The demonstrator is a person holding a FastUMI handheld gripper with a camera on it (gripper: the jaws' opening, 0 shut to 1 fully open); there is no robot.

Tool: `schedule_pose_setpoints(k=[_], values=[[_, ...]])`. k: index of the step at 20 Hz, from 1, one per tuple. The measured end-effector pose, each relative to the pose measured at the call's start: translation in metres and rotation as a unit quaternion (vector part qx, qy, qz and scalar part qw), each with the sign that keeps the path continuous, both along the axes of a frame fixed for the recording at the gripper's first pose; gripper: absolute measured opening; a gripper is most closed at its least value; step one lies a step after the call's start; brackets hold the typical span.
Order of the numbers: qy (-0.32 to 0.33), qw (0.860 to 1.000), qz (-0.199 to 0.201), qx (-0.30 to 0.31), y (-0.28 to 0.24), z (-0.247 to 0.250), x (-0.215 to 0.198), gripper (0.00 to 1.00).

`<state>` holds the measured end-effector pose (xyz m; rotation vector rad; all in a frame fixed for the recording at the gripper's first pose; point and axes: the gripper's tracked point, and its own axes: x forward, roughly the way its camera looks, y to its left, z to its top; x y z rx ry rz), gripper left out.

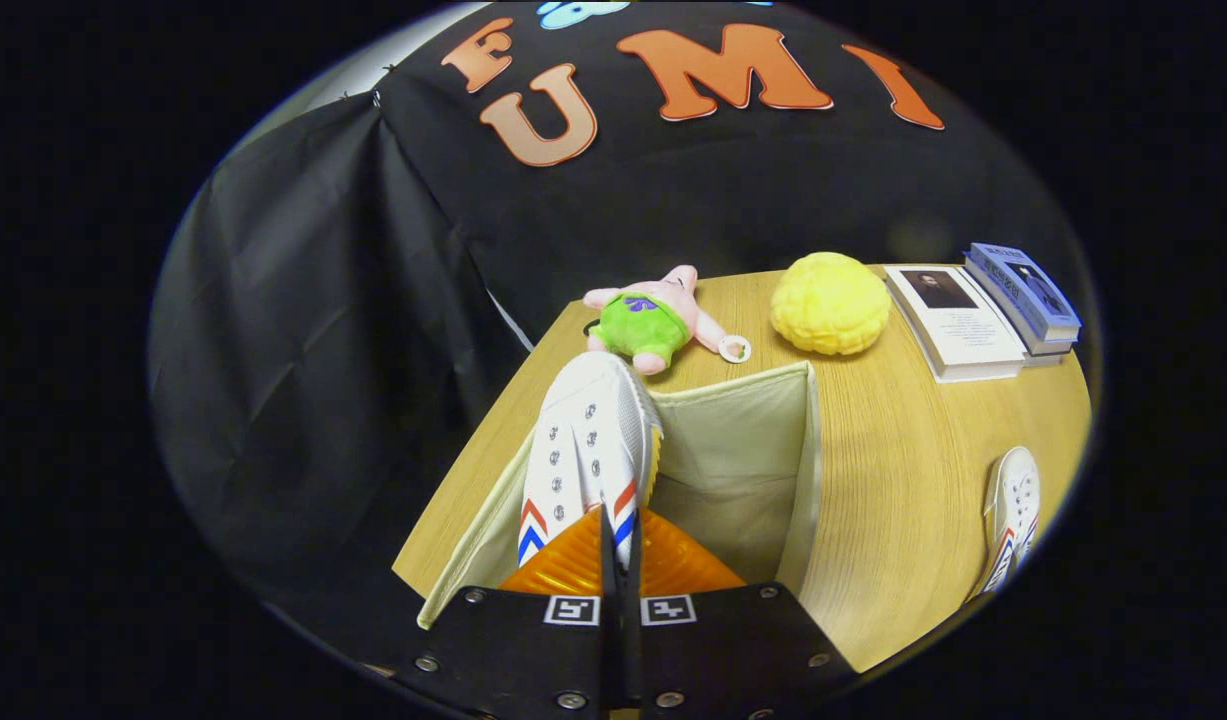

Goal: Open the storage box then place both shoes into the box .Put the left shoe in first, then the right shoe, with the right side of both shoes facing outward in a uniform manner.

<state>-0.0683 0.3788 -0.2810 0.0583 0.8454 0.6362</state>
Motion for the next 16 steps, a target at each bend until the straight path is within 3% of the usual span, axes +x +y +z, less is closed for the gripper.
schedule_pose_setpoints(k=[5,7,10,12,16], values=[[0.055,0.998,-0.009,-0.006,0.001,-0.022,-0.007,0.06],[0.052,0.999,0.002,0.008,0.008,-0.018,-0.012,0.32],[0.030,0.999,0.012,0.008,0.014,-0.007,-0.014,0.90],[0.012,1.000,0.015,-0.009,0.010,-0.006,-0.011,0.96],[-0.017,1.000,-0.004,-0.021,-0.011,0.005,0.004,0.98]])
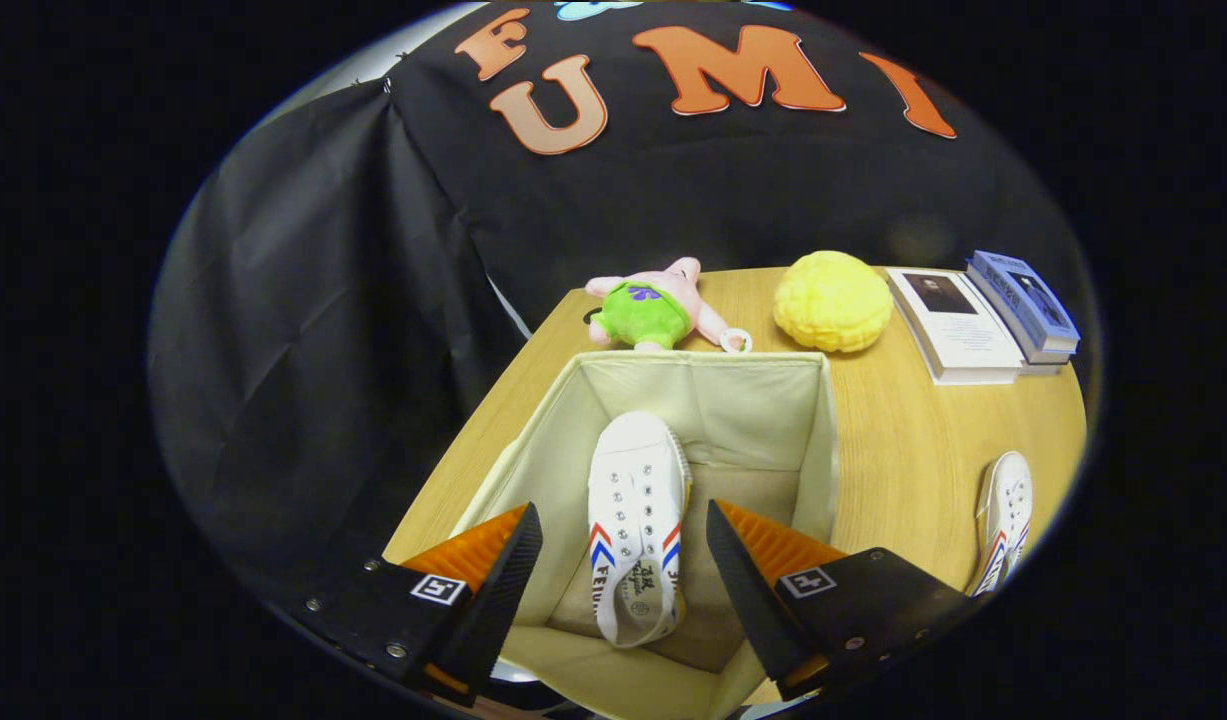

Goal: Open the storage box then place both shoes into the box .Put the left shoe in first, then the right shoe, with the right side of both shoes facing outward in a uniform manner.

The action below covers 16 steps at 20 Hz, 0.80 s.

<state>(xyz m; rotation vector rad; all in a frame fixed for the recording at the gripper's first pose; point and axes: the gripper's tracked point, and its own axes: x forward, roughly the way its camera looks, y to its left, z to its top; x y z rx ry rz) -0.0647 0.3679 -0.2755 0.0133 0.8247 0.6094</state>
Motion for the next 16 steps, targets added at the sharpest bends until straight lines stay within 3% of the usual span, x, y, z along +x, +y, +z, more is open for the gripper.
schedule_pose_setpoints(k=[5,16], values=[[-0.033,0.998,-0.050,0.012,-0.044,0.028,0.026,0.98],[-0.066,0.980,-0.182,-0.051,-0.194,0.029,0.058,0.98]])
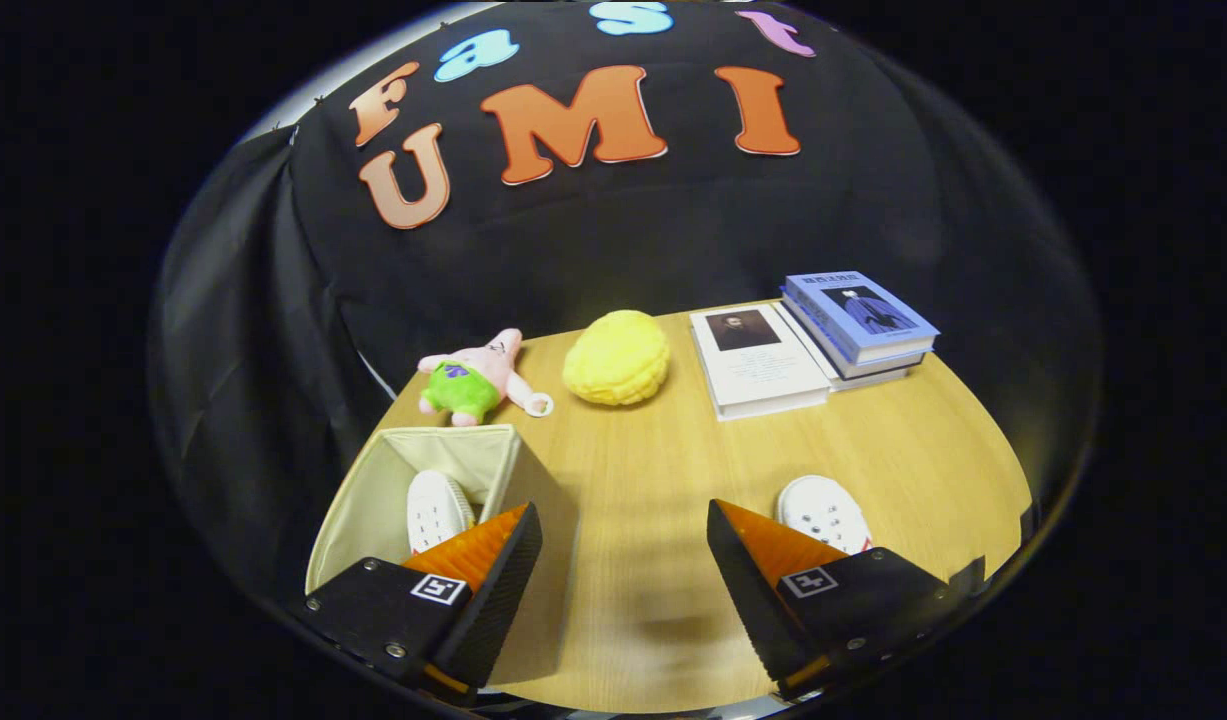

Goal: Open the storage box then place both shoes into the box .Put the left shoe in first, then the right shoe, with the right side of both shoes facing outward in a uniform manner.

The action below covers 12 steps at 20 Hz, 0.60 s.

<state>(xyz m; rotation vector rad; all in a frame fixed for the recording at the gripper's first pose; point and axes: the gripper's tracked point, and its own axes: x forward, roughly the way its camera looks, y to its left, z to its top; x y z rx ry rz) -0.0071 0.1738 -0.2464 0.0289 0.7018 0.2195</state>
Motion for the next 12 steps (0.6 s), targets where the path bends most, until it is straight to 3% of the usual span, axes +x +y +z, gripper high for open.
schedule_pose_setpoints(k=[12], values=[[0.053,0.989,-0.129,-0.047,-0.162,-0.057,-0.017,0.99]])
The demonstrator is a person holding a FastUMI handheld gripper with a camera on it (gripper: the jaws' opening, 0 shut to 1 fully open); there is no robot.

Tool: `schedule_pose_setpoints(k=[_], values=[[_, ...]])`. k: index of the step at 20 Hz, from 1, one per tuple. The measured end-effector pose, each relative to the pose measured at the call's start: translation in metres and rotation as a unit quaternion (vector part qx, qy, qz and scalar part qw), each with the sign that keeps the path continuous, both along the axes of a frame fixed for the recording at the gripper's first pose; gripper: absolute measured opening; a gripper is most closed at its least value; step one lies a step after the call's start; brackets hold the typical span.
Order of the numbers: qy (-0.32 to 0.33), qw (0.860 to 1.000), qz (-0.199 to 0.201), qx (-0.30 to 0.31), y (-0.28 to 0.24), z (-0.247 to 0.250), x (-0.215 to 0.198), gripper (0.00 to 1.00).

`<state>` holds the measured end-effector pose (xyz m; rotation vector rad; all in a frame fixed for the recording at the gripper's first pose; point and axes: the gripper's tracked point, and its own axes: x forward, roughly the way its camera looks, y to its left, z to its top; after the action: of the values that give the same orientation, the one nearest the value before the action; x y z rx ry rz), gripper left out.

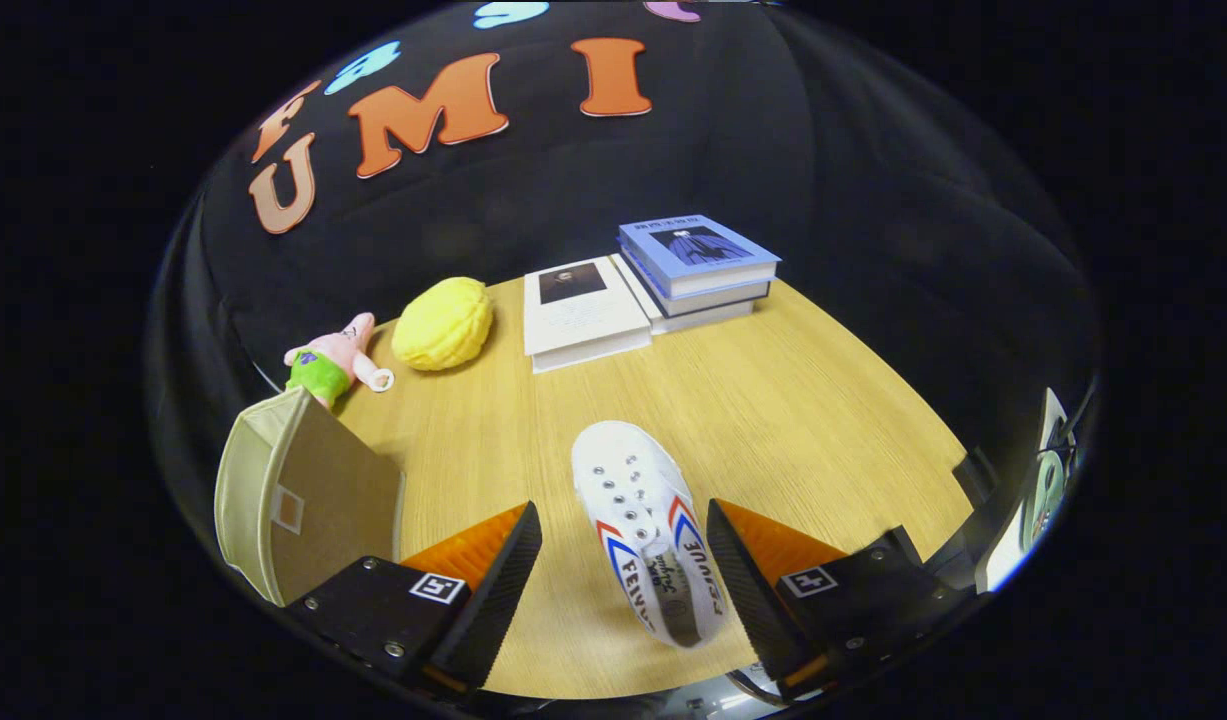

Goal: Open the storage box then place both shoes into the box .Put the left shoe in first, then the right shoe, with the right side of both shoes facing outward in a uniform manner.

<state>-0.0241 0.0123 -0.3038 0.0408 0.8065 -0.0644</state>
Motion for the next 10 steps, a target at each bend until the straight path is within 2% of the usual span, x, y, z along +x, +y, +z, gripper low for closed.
schedule_pose_setpoints(k=[10], values=[[0.056,0.997,-0.046,-0.001,-0.048,-0.063,-0.017,0.96]])
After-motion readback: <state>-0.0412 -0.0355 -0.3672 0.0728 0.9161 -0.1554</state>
